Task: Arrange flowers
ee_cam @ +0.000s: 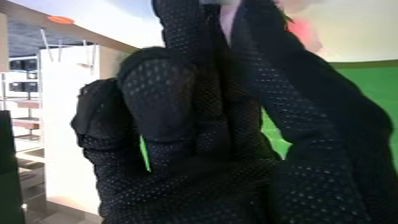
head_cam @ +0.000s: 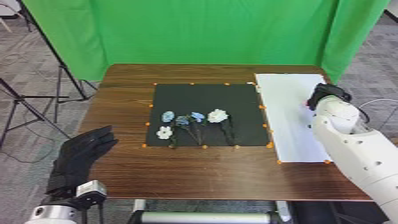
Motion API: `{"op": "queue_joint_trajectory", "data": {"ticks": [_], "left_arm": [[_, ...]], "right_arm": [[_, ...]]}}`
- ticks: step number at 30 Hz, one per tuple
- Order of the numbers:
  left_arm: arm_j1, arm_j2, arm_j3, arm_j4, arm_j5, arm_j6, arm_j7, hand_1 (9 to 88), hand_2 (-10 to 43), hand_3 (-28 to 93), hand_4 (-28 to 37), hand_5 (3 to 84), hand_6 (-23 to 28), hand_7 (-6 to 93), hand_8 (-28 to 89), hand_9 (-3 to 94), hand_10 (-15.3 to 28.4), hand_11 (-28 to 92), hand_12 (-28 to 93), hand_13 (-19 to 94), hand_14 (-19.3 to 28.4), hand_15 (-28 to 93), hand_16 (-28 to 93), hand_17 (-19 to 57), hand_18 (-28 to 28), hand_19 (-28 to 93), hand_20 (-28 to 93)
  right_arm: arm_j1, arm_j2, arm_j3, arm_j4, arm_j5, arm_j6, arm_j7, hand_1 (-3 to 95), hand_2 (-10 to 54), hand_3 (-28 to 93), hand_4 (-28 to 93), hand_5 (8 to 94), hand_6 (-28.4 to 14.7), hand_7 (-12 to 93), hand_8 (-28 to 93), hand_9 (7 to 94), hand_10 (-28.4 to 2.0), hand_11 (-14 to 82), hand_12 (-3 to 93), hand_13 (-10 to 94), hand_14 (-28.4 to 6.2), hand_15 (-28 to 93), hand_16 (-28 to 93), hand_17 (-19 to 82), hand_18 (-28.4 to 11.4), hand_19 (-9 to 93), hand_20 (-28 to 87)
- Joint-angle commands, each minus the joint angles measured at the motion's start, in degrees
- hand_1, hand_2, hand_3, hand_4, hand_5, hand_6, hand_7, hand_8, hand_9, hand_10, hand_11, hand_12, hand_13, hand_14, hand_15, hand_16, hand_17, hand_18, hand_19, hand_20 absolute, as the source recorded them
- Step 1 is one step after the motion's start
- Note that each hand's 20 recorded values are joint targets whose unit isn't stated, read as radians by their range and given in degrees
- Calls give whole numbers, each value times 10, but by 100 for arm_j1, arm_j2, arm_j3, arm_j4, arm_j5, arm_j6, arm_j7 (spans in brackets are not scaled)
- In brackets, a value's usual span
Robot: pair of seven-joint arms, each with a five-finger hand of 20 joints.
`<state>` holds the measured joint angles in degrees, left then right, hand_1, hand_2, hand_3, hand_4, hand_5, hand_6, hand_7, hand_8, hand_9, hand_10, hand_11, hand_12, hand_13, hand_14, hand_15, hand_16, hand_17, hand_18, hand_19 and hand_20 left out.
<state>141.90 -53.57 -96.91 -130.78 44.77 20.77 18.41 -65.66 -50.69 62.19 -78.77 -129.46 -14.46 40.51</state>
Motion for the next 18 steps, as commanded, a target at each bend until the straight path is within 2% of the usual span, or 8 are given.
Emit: {"op": "queue_joint_trajectory", "data": {"ticks": [1,4,5,6,10,11,13,18], "left_arm": [[48,-65,-27,1,50,-71,-99,292,57,833,-100,495,150,154,-90,408,219,362,97,283,281,589,-117,-92,214,567,146],[47,-89,-23,3,69,-102,-134,292,57,833,-99,496,150,154,-90,407,219,363,97,284,282,589,-117,-92,214,567,146],[40,-20,6,9,14,-53,-99,291,57,833,-99,496,150,154,-90,408,219,362,97,284,281,589,-117,-92,214,567,146],[41,-21,9,4,16,-48,-96,291,57,833,-99,496,150,154,-90,407,220,362,97,283,281,589,-117,-92,214,567,146],[16,-43,10,8,41,-73,-115,291,57,834,-99,496,150,154,-90,407,219,363,97,283,281,589,-117,-92,214,567,146],[19,18,27,9,6,-35,-83,291,56,834,-99,496,150,155,-90,407,220,363,97,283,281,589,-117,-92,214,567,146],[14,12,25,14,4,-35,-106,291,56,834,-100,495,150,155,-90,407,220,363,96,284,281,589,-117,-92,214,567,146],[1,-33,7,9,43,-59,-145,292,57,834,-101,496,150,154,-91,408,219,363,96,284,280,589,-117,-92,214,567,146]], "right_arm": [[-178,-71,86,-159,227,-559,43,404,-95,845,-283,510,-87,142,-109,556,-185,179,150,638,-86,752,200,394,-195,931,227],[-209,-106,61,-206,141,-499,-51,394,-95,851,-283,483,-99,131,-104,509,-200,164,150,614,-98,760,187,383,-198,932,221],[-213,-92,2,-222,120,-394,-56,394,-95,849,-283,480,-101,129,-103,505,-201,164,151,611,-100,762,183,383,-198,932,219],[-207,-102,-40,-201,74,-277,-95,395,-95,846,-283,480,-100,128,-102,505,-201,164,151,610,-100,764,179,383,-198,932,217],[-244,-77,-165,-237,-70,90,-138,393,-95,838,-283,493,-86,137,-102,526,-192,170,152,619,-97,765,167,388,-195,932,213],[-247,-71,-195,-236,-84,221,-124,392,-95,836,-283,497,-85,140,-102,530,-191,171,152,622,-96,765,166,390,-195,932,212],[-287,-25,-279,-240,-164,598,-123,390,-95,832,-283,512,-78,146,-104,550,-184,177,152,631,-94,763,163,400,-194,932,213],[-270,-23,-350,-210,-274,648,-137,408,-95,827,-283,552,-52,172,-118,606,-164,190,149,663,-85,755,161,421,-192,932,223]]}}
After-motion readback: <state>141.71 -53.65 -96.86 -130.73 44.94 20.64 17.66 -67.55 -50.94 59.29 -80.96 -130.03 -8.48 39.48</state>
